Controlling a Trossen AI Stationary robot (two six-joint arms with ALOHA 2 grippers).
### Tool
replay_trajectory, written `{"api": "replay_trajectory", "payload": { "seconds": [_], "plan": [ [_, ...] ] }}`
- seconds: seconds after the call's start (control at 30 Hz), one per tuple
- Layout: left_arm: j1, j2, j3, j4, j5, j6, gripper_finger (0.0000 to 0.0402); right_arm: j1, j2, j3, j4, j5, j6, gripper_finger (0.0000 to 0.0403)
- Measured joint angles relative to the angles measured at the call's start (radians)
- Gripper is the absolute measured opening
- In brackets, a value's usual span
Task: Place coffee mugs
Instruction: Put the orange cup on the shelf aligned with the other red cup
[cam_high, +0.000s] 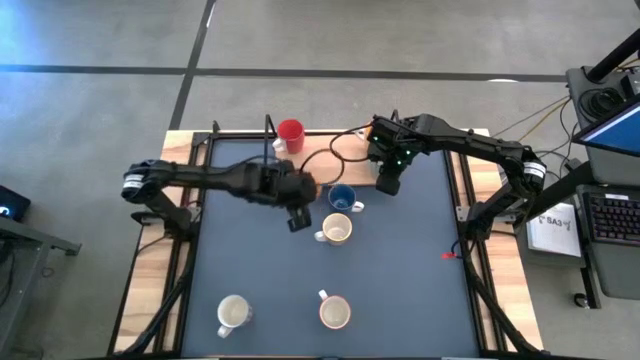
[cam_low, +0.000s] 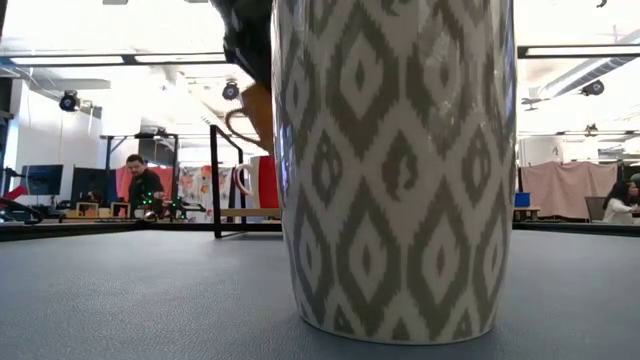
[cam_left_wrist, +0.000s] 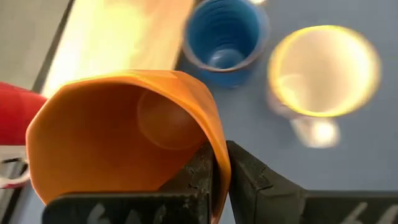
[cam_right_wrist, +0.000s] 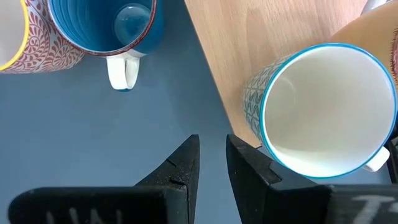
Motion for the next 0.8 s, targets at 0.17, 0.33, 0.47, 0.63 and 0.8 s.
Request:
{"api": "replay_trajectory", "payload": {
  "seconds": [0.17,0.33,0.47,0.63,0.8],
  "plan": [
    [0.096,0.025,0.000,0.000,0.006,0.081,0.0009,0.000,0.000,0.000,0.000,0.000,0.000,0.0068],
    [0.185,0.060,0.000,0.007,0.053,0.143,0.0009,0.000,0.000,0.000,-0.001,0.000,0.001,0.0068],
    [0.231,0.078,0.000,0.008,0.054,0.205,0.0010,0.000,0.000,0.000,-0.001,0.000,0.001,0.0068],
    [0.275,0.079,0.000,0.011,0.075,0.294,0.0010,0.000,0.000,0.000,0.000,0.000,0.001,0.0068],
    [0.316,0.079,0.000,0.005,0.135,0.313,0.0010,0.000,0.000,0.000,0.000,0.000,0.001,0.0068]
  ]
}}
